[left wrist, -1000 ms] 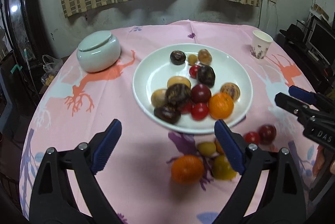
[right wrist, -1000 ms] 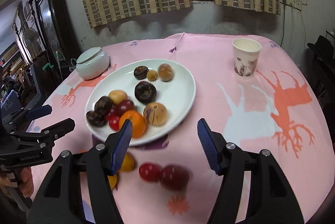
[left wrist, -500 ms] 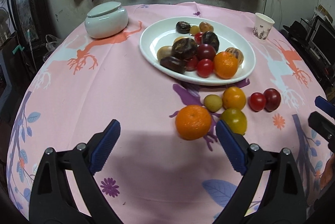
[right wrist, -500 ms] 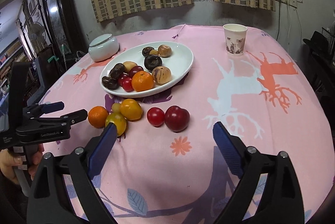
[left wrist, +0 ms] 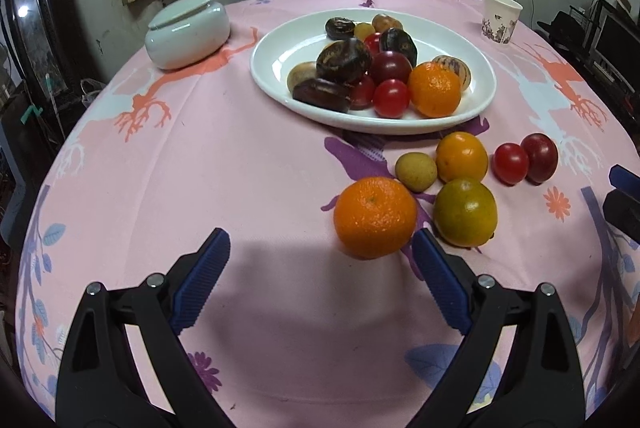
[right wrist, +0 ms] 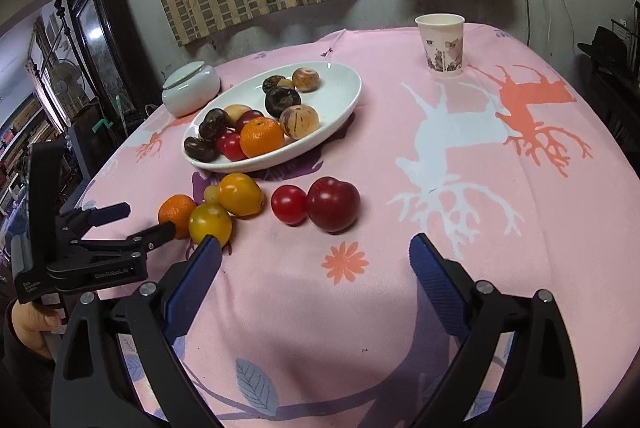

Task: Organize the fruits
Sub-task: 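Grasp a mandarin orange with the left tool while the right tool grasps a dark red tomato, then carry the mandarin and dark red tomato onto the white plate and open both tools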

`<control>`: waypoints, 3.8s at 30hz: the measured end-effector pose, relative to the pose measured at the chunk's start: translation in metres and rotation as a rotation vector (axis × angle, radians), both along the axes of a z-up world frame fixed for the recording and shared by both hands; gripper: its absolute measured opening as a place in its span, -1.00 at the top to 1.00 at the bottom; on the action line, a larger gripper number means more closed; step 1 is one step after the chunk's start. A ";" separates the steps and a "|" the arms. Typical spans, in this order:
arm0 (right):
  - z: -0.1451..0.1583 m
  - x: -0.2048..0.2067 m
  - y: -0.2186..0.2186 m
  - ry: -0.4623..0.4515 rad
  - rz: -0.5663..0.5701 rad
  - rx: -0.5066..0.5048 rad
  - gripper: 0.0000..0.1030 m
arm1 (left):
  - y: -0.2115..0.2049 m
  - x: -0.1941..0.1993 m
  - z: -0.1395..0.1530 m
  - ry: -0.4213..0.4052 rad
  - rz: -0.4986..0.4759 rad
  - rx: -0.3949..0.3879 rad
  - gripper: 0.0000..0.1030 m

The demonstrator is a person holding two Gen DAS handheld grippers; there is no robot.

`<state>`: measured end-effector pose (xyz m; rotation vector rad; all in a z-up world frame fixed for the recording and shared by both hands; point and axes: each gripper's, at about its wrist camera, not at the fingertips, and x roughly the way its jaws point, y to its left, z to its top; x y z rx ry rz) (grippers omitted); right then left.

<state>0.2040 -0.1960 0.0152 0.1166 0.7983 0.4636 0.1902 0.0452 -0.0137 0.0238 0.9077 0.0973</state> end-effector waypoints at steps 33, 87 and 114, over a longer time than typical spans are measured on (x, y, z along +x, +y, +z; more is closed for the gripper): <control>-0.019 0.005 0.025 -0.029 -0.018 -0.250 -0.84 | -0.001 0.003 -0.002 -0.042 -0.066 -0.111 0.14; 0.032 0.005 0.036 -0.102 0.157 -0.166 0.22 | 0.012 -0.021 0.050 -0.196 -0.038 -0.142 0.14; 0.018 0.136 0.118 -0.068 0.117 -0.222 0.20 | 0.011 0.119 0.053 -0.120 -0.011 -0.154 0.02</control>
